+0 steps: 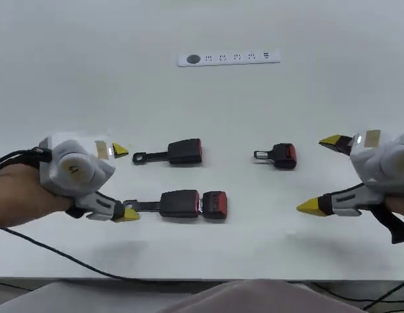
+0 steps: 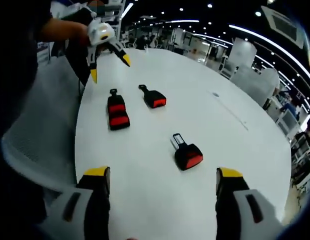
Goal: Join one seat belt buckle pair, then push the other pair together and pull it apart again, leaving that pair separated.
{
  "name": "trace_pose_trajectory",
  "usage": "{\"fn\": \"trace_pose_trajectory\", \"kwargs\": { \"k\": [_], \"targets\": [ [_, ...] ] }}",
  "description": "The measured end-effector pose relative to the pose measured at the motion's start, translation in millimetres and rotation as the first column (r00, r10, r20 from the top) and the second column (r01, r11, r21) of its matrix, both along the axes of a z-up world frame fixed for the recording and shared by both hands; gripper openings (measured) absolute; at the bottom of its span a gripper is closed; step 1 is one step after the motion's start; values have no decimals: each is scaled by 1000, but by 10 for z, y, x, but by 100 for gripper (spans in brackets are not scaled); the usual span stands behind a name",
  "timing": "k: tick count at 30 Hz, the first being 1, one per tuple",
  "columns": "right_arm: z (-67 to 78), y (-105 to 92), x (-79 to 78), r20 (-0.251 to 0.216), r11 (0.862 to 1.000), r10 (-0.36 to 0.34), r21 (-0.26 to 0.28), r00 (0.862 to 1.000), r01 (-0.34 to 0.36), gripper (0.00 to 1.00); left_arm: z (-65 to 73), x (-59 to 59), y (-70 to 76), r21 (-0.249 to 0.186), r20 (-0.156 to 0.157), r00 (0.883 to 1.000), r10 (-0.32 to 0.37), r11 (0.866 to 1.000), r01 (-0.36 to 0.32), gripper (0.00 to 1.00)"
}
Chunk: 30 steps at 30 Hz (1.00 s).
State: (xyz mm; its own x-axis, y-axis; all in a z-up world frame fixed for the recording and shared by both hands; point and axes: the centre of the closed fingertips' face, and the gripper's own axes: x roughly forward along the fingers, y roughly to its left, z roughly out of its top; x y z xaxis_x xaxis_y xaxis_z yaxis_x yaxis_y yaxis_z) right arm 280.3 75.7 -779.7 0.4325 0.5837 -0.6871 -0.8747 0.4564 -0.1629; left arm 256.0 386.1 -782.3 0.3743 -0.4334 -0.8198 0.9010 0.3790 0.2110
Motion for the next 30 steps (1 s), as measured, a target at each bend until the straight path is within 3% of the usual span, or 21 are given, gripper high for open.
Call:
{"fn": "trace_pose_trajectory", "kwargs": {
  "k": [4,7,11,18,30],
  "targets": [
    [92,-92,-122,-8,998,-54,41,998,54,94,160,-47,215,-63,35,991,127,990,-125,90],
    [104,-179,-211,-6,995,-83,50,997,83,97,253,-57,366,-123,57,977,205,973,-197,98],
    [66,-285,-294,-9,994,-106,29,994,106,100,268,-127,555,-181,39,956,291,943,-280,100],
    [131,-265,-248,-6,994,-104,34,995,104,100,210,-184,648,-187,21,944,328,929,-318,100],
    [134,-155,-297,-22,990,-121,64,992,122,100,278,-234,626,-207,35,944,328,926,-315,100]
  ]
}}
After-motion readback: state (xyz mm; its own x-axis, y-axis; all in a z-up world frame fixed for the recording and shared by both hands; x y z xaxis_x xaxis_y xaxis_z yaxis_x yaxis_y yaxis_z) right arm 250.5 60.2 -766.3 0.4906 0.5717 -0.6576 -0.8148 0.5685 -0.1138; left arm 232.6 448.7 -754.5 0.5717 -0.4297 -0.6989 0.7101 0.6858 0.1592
